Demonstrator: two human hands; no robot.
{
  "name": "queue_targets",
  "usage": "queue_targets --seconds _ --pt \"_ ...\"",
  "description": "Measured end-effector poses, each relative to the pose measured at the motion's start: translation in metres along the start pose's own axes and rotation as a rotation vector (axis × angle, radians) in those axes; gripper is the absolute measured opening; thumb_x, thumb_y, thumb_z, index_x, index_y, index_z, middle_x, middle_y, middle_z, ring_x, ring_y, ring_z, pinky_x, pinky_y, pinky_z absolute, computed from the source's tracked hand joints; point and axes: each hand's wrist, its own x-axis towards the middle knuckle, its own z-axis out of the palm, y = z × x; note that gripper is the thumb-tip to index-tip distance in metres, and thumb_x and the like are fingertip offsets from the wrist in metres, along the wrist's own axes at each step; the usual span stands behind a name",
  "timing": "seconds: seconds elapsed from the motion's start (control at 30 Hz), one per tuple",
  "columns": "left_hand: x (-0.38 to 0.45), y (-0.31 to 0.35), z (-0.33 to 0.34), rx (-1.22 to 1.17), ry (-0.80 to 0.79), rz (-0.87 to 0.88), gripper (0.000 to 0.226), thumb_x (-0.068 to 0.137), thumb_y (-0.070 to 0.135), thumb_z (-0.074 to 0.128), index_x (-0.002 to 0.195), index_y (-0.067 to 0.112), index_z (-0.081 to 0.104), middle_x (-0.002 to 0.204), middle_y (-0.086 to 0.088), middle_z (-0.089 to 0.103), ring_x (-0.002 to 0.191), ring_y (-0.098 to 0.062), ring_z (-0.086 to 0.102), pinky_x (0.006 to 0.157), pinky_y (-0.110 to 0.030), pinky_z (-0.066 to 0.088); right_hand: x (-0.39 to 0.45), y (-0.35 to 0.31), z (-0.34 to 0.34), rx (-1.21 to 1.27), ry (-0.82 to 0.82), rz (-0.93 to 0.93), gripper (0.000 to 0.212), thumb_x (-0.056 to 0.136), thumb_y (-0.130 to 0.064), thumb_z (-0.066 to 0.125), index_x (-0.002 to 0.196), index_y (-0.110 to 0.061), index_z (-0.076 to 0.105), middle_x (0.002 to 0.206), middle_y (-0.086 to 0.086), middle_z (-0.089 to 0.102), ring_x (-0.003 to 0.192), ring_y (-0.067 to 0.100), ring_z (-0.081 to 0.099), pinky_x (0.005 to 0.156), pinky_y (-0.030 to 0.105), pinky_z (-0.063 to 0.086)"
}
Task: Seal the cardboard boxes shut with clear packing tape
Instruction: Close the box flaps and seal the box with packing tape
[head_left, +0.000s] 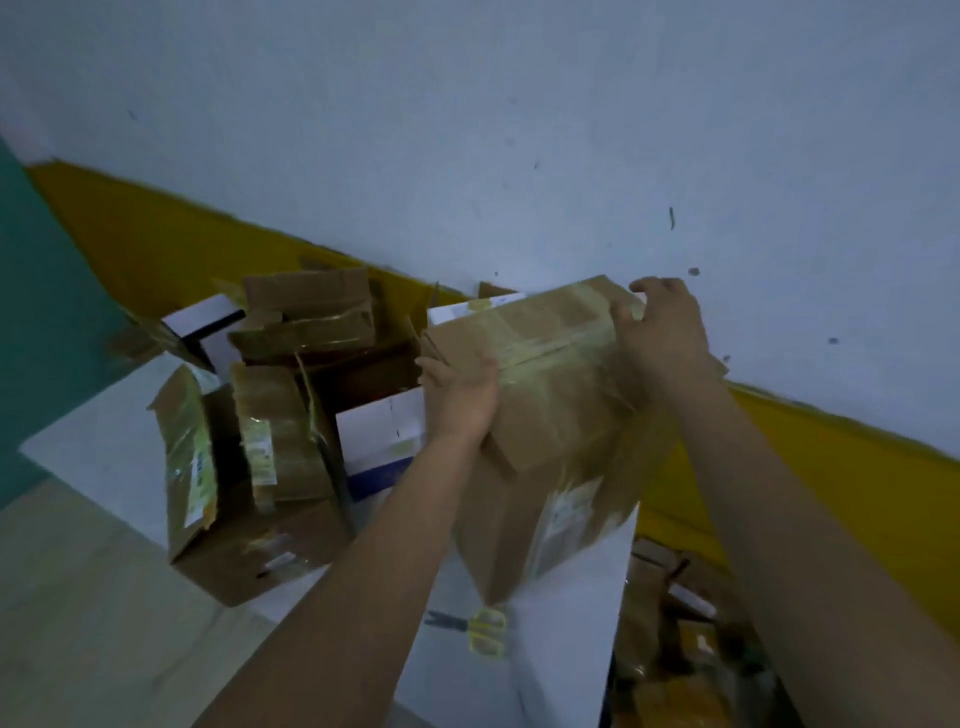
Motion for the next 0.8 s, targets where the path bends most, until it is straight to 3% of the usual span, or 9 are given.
queue_targets --seconds 0.1,0.2,0.4,0.5,0.6,0.7,0.8 --pt "0.006 -0.018 -0.002 0.011 -0.037 0.028 0.109 0.093 0.069 0.048 0.156 0.016 -0.025 0.17 -0.007 -0.002 0.153 -0.034 0.018 0.122 -0.049 0.025 0.021 0.033 -0.007 -0.103 -0.133 0.088 0.065 0.099 -0.052 0.044 0.15 -0.013 0.036 0.156 0.011 0.031 0.141 0.035 0.031 0.11 0.049 0.032" --pt "0.008 -0.018 -0.006 -0.041 -0.083 -0.036 0.113 0.09 0.073 0.049 0.155 0.021 -0.026 0.17 -0.008 0.005 0.152 -0.034 0.022 0.121 -0.051 0.028 0.023 0.057 0.003 -0.224 -0.292 0.195 0.083 0.092 -0.072 0.036 0.152 -0.015 0.03 0.149 0.016 0.04 0.133 0.039 0.042 0.106 0.052 0.036" --pt "0.011 -0.023 -0.006 -0.143 -0.109 -0.059 0.098 0.098 0.056 0.053 0.158 0.028 -0.019 0.169 -0.003 0.011 0.148 -0.037 0.029 0.117 -0.056 0.033 0.005 0.079 0.004 -0.251 -0.207 0.266 0.086 0.083 -0.081 0.039 0.132 -0.012 0.042 0.121 0.018 0.054 0.111 0.041 0.054 0.093 0.052 0.048" --pt "0.012 -0.018 -0.006 -0.22 -0.166 -0.044 0.086 0.101 0.042 0.055 0.162 0.028 -0.004 0.164 -0.007 0.027 0.139 -0.035 0.042 0.112 -0.052 0.041 -0.008 0.094 -0.005 -0.221 -0.148 0.294 0.07 0.093 -0.07 0.036 0.125 -0.009 0.041 0.117 0.021 0.057 0.105 0.041 0.057 0.082 0.047 0.05" --pt "0.014 -0.006 -0.009 -0.174 -0.24 -0.009 0.071 0.1 0.039 0.058 0.159 0.023 0.021 0.152 -0.01 0.046 0.129 -0.031 0.053 0.11 -0.052 0.045 -0.018 0.107 -0.015 -0.224 -0.153 0.327 0.07 0.098 -0.065 0.03 0.129 -0.004 0.044 0.12 0.02 0.059 0.106 0.038 0.058 0.073 0.039 0.043" --pt "0.014 0.017 -0.008 -0.018 -0.268 0.032 0.057 0.104 0.034 0.052 0.152 0.009 0.034 0.138 -0.006 0.051 0.118 -0.025 0.053 0.106 -0.042 0.044 -0.022 0.11 -0.026 -0.161 -0.236 0.412 0.077 0.098 -0.067 0.026 0.135 -0.003 0.045 0.129 0.02 0.057 0.108 0.035 0.057 0.076 0.038 0.043" --pt "0.013 0.033 0.001 0.218 -0.197 0.069 0.054 0.107 0.037 0.043 0.145 -0.001 0.042 0.138 -0.019 0.054 0.114 -0.031 0.054 0.096 -0.041 0.044 -0.03 0.106 -0.027 -0.042 -0.27 0.543 0.085 0.096 -0.071 0.024 0.141 -0.002 0.044 0.134 0.02 0.055 0.1 0.033 0.056 0.078 0.038 0.044"
